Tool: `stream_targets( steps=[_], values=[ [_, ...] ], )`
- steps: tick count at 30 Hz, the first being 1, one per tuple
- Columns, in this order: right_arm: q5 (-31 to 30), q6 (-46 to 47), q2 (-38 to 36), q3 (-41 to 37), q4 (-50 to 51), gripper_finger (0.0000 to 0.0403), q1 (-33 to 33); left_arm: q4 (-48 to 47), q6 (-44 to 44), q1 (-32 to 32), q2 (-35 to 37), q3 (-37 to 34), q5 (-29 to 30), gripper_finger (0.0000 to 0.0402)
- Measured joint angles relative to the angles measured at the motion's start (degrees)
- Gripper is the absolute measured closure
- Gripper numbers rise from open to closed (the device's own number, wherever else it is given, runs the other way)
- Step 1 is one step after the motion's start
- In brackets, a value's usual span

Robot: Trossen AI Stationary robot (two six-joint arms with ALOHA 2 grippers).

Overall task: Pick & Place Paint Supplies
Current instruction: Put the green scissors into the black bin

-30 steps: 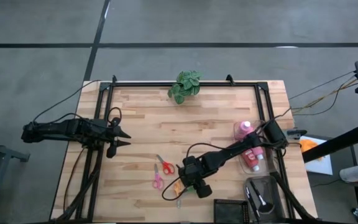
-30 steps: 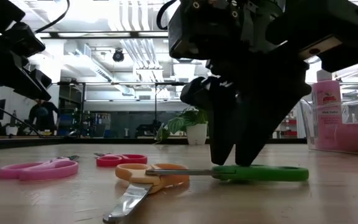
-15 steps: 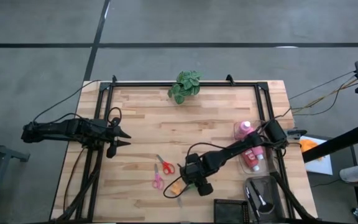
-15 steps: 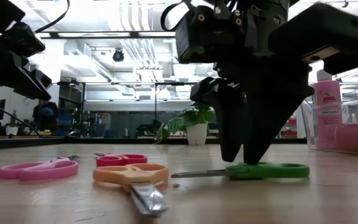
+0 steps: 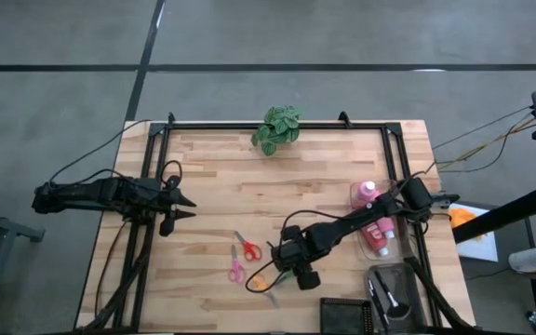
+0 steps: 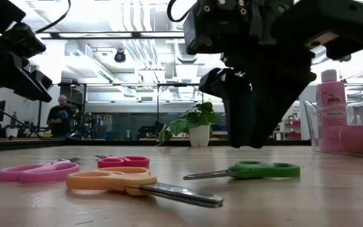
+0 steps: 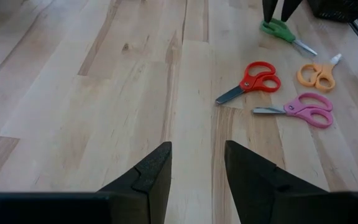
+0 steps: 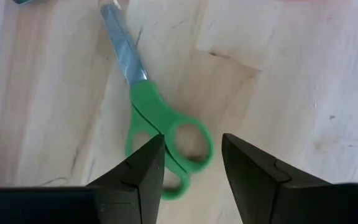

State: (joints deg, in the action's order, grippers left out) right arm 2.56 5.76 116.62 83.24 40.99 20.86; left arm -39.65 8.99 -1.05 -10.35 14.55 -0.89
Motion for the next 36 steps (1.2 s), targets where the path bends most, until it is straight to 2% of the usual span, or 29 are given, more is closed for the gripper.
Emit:
stream_targets(
  steps=[8, 21, 24, 32, 36],
  values=[
    [-5.6, -1.3, 1.6, -0.6, -0.1, 0.0246, -0.3, 0.0, 0.0, 0.0, 0.0, 0.0, 0.0, 0.0252],
    [-4.3, -1.5, 3.0, -0.8, -0.5, 0.0251, -0.3, 0.0, 0.0, 0.0, 0.0, 0.0, 0.0, 0.0252],
    [-4.2, -1.5, 3.0, -0.8, -0.6, 0.0276, -0.3, 0.0, 0.0, 0.0, 0.0, 0.0, 0.0, 0.0252],
    [-3.9, 0.1, 3.1, -0.8, -0.8, 0.0384, -0.2, 0.0, 0.0, 0.0, 0.0, 0.0, 0.0, 0.0252],
    [-3.9, 0.3, 3.1, -0.8, -0.8, 0.0387, -0.2, 0.0, 0.0, 0.0, 0.0, 0.0, 0.0, 0.0252]
  ],
)
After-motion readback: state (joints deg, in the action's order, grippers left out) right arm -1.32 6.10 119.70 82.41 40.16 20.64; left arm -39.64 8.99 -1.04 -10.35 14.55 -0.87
